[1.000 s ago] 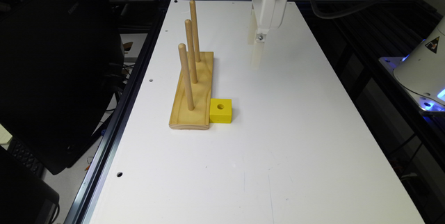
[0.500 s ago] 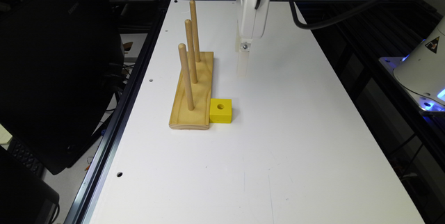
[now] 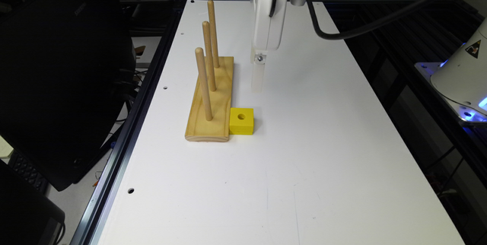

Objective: Pick up yellow block.

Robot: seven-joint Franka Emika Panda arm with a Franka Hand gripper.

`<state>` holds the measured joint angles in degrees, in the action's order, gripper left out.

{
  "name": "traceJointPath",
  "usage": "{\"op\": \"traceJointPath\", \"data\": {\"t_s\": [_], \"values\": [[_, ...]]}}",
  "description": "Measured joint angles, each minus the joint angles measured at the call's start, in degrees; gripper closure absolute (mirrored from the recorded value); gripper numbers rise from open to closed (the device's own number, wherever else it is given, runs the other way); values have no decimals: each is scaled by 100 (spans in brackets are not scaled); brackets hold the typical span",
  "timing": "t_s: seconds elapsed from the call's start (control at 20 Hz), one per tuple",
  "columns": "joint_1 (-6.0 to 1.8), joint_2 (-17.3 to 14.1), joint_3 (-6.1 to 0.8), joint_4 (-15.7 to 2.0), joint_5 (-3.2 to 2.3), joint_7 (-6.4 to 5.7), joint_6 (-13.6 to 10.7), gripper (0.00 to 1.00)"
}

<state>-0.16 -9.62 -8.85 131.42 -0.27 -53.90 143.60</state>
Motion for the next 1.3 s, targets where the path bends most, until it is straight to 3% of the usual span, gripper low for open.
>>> {"op": "traceJointPath", "data": {"t_s": [0.5,0.65,0.75,0.85,0.95,1.05,1.3], "values": [[33,-163,-76,-225,0,-76,-2,0],[44,-276,-163,-363,-7,-173,-10,0],[61,-372,-265,-494,-12,-286,-13,0],[129,-507,-372,-689,-98,-520,-74,0],[159,-625,-406,-853,-195,-657,-151,0],[150,-695,-399,-944,-233,-679,-205,0],[126,-706,-389,-960,-249,-679,-233,0]]}}
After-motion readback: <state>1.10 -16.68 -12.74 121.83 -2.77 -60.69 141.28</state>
